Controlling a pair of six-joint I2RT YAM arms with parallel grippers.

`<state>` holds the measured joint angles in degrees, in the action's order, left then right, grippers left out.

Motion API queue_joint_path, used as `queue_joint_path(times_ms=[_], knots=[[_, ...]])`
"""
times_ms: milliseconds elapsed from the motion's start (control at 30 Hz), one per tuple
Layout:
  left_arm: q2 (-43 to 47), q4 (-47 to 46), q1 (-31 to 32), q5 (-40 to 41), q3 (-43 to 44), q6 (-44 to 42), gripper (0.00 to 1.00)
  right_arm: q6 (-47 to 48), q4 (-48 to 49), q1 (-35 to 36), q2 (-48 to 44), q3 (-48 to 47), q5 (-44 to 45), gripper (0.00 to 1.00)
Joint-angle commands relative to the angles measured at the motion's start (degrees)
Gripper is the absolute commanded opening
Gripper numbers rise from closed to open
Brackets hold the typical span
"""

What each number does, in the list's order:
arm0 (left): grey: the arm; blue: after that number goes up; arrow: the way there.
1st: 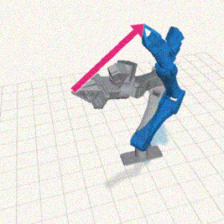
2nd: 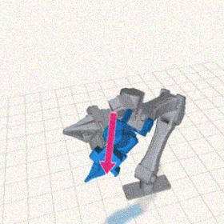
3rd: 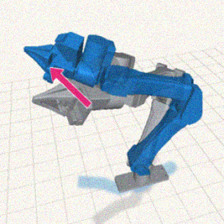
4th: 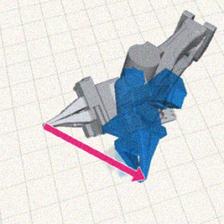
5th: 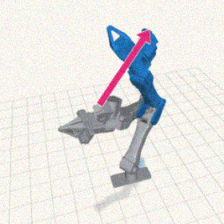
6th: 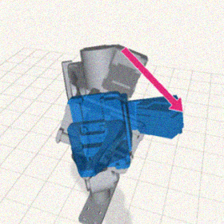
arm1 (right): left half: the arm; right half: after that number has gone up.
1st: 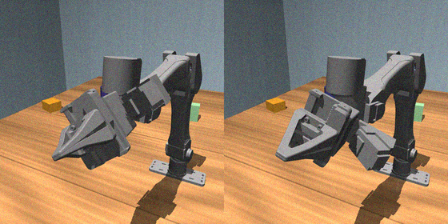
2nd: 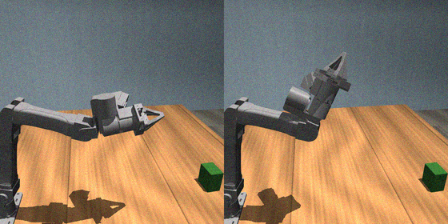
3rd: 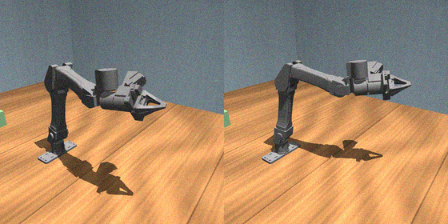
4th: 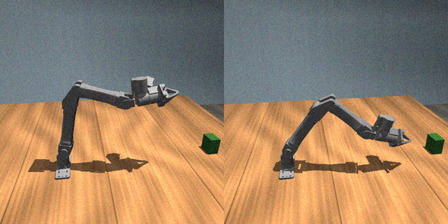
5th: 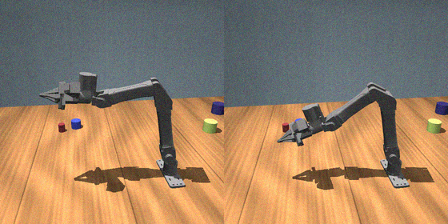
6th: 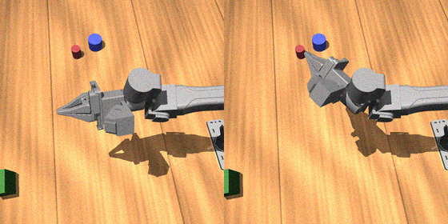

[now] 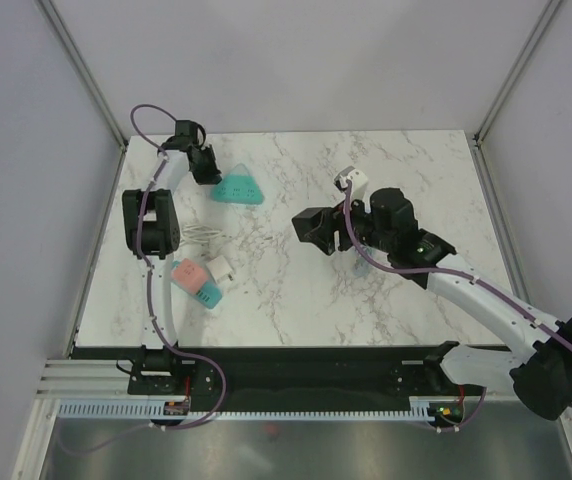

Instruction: Insert the plug

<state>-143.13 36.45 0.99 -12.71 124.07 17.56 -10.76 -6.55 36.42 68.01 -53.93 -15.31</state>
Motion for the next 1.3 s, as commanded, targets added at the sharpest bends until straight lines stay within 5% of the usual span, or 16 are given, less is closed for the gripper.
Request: queue_joint_path(times_ms=[0,400,733,867,1033,1267], knots=[[3.6,1.5,3.0,-7.3,-3.8,-1.5,0.02,0.0,0.5,-0.1,-2.1,-3.0,4.6,0.0],[13.5,-4.2,12.2,-11.0,-20.0,0.1,0.02,1.4,-16.1,-0.3,6.8,-14.3,26.2,0.0],[35.2,-4.3,7.0,-6.1,-32.6,-0.9,0.07,2.1,-37.8,-1.5,30.6,-42.2,19.3,0.0],[45.3,-6.6,7.1,-15.7,-38.8,2.7,0.18,4.2,-40.7,-2.5,37.4,-49.3,17.3,0.0],[63.9,-18.2,7.8,-21.2,-56.1,8.8,0.45,5.2,-41.3,-2.6,43.9,-54.3,15.4,0.0],[76.2,-19.4,8.1,-23.4,-66.7,9.4,0.99,9.0,-44.8,-3.3,53.4,-63.3,11.9,0.0]])
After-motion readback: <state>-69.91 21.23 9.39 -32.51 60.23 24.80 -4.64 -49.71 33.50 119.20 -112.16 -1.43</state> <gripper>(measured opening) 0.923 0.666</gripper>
